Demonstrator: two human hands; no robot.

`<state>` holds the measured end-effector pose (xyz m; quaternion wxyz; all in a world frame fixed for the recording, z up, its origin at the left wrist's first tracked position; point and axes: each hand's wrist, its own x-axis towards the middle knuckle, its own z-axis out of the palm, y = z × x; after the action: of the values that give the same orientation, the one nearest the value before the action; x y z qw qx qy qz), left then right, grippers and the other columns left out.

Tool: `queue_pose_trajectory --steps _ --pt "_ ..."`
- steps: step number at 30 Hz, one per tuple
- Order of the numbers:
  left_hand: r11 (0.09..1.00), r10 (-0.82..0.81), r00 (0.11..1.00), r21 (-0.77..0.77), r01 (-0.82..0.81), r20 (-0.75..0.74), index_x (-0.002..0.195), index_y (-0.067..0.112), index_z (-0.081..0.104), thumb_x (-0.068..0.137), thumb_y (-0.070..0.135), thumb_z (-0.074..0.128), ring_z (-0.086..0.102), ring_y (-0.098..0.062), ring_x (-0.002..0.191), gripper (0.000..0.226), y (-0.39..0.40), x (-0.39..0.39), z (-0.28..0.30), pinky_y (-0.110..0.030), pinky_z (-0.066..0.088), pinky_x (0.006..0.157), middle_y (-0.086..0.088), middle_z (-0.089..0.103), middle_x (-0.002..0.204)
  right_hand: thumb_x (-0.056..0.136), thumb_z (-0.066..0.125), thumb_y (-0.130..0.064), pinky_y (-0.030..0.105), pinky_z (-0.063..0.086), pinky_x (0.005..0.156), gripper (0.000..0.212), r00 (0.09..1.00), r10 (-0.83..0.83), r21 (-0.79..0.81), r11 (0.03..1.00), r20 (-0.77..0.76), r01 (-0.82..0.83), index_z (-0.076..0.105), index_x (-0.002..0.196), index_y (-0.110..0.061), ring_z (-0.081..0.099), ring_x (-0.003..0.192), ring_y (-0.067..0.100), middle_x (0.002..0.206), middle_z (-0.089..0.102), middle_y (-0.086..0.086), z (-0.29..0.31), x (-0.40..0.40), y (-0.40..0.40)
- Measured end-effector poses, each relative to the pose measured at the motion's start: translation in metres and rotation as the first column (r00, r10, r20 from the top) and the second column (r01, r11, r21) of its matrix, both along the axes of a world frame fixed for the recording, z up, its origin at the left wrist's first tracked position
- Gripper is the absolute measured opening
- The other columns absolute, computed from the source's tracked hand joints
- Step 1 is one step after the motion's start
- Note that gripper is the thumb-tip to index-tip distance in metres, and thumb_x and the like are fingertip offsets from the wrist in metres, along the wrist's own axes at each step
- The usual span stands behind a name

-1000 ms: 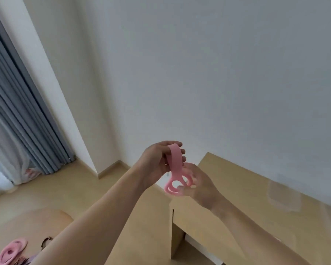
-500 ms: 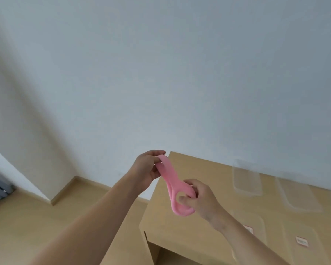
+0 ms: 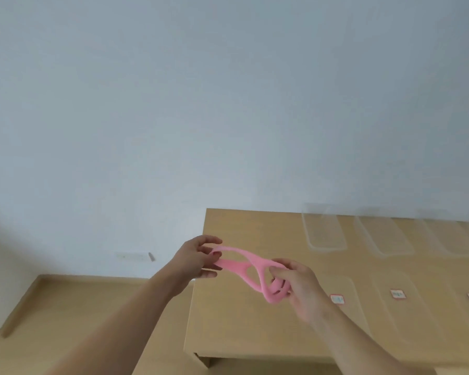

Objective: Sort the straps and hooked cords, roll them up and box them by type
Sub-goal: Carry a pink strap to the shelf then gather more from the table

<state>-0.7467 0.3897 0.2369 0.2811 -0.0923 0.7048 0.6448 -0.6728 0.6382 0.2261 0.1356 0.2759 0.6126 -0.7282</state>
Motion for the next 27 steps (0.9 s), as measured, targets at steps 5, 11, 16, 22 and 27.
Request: queue_pose_trajectory --steps 5,11,16,22,27 --pt "0.999 -0.035 0.999 -0.003 0.035 0.0 0.114 0.013 0.073 0.094 -0.011 0.058 0.071 -0.022 0.088 0.035 0.021 -0.019 -0.024 -0.03 0.061 0.078 -0.016 0.065 0.12 0.086 0.068 0.003 0.042 0.052 0.076 0.024 0.998 -0.009 -0.11 0.994 0.068 0.017 0.07 0.109 -0.002 0.067 0.077 0.032 0.096 0.073 0.019 -0.019 -0.02 0.019" --pt "0.998 -0.001 0.991 0.057 -0.007 0.137 0.119 0.006 0.065 0.073 0.006 0.089 0.069 -0.023 0.09 0.051 0.043 -0.051 -0.043 -0.036 0.061 0.085 -0.014 0.065 0.117 0.074 0.075 -0.002 0.037 0.051 0.074 0.031 0.981 0.119 0.046 0.991 0.154 -0.127 0.075 0.101 -0.016 0.067 0.076 0.022 0.089 0.076 0.009 -0.033 -0.076 0.038" --pt "0.979 0.194 0.972 -0.094 -0.182 0.136 0.109 0.002 0.061 0.086 0.013 0.079 0.067 -0.025 0.089 0.032 0.066 -0.087 -0.065 -0.036 0.062 0.08 -0.016 0.065 0.112 0.079 0.068 -0.001 0.039 0.058 0.081 0.034 0.964 0.186 0.116 0.971 0.191 -0.21 0.073 0.104 -0.024 0.071 0.086 0.022 0.103 0.074 0.007 -0.047 -0.13 0.055" --pt "0.937 0.316 0.943 -0.186 -0.294 0.101 0.111 0.009 0.059 0.088 -0.001 0.07 0.069 -0.029 0.1 0.027 0.086 -0.119 -0.075 -0.036 0.061 0.089 -0.015 0.06 0.12 0.087 0.065 -0.008 0.039 0.057 0.083 0.026 0.952 0.226 0.159 0.952 0.206 -0.26 0.071 0.106 -0.025 0.069 0.095 0.021 0.105 0.072 0.002 -0.068 -0.175 0.062" --pt "0.918 0.37 0.925 -0.187 -0.349 0.09 0.12 0.011 0.06 0.088 -0.002 0.067 0.072 -0.03 0.1 0.035 0.095 -0.137 -0.078 -0.031 0.06 0.087 -0.013 0.06 0.12 0.089 0.063 -0.006 0.042 0.058 0.093 0.021 0.94 0.255 0.041 0.962 0.226 -0.271 0.073 0.107 -0.014 0.07 0.09 0.024 0.098 0.073 0.008 -0.078 -0.197 0.066"
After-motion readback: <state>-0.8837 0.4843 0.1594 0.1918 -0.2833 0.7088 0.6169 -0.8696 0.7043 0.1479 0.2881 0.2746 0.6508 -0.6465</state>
